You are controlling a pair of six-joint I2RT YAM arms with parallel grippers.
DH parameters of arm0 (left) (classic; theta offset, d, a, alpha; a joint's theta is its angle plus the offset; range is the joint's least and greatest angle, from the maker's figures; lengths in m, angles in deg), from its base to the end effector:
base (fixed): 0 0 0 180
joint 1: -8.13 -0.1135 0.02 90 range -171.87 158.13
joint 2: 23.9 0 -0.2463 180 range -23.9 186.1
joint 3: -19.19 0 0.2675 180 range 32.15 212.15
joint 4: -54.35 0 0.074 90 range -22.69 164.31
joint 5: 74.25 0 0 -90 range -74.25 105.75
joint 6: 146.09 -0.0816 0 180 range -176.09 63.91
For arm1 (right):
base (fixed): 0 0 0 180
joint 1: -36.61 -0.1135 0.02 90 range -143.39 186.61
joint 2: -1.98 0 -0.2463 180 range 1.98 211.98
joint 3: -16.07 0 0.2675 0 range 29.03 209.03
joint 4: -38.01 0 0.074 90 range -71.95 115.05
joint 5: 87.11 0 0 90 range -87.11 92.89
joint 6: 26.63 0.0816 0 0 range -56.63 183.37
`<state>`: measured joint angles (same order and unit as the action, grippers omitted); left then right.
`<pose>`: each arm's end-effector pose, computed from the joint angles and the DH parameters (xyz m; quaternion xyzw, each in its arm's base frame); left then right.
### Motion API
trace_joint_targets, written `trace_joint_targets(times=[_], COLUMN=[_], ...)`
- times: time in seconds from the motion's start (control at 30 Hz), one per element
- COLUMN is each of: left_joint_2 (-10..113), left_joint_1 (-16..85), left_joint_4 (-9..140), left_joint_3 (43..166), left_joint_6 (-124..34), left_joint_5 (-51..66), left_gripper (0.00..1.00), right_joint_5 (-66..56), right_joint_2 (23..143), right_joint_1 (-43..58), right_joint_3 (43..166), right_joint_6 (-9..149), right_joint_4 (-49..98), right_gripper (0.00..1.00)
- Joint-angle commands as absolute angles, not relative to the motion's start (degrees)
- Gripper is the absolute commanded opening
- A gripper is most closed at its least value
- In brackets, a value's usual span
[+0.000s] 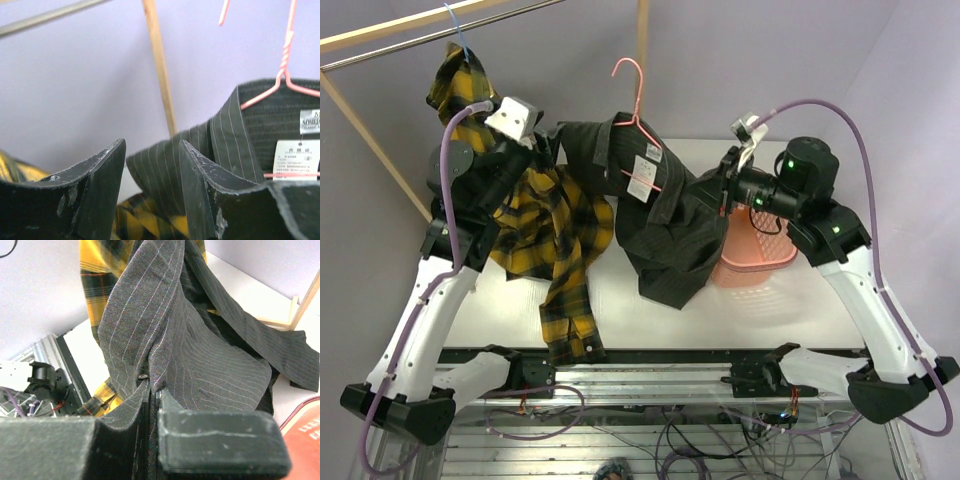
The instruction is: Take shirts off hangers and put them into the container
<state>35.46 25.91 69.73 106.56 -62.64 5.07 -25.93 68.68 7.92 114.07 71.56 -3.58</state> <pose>0.2631 -0.1002 0.4848 0.2022 0.5930 -0.1339 0.7678 0.2393 0.1758 0.4527 -0.2892 0.7033 0.3776 0.5284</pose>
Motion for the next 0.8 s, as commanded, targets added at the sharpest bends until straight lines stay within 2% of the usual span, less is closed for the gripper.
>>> trace_joint_targets(times=[0.0, 0.33, 0.77], left_joint_2=[38.5, 42.1, 39.85], left_joint_1=[28.34, 41.52, 42.48], left_joint_4=[65.91, 71.24, 65.37], left_joint_3=[111.56, 109.2, 101.94], left_joint_6=[-66.8, -84.54, -93.26], left_joint_5=[-2.37, 7.2, 12.51], left_gripper=[0.58, 0.6, 0.64], right_joint_5=[-27.8, -30.64, -34.55], right_joint_2=[64.07, 64.11, 62.12], right_joint_1=[7.8, 7.87, 7.8], right_joint_3=[113.09, 115.98, 115.9], right_joint_6=[73.85, 74.79, 70.93], right_joint_4=[-1.32, -2.53, -9.35], right_gripper=[0.0, 0.0, 0.0])
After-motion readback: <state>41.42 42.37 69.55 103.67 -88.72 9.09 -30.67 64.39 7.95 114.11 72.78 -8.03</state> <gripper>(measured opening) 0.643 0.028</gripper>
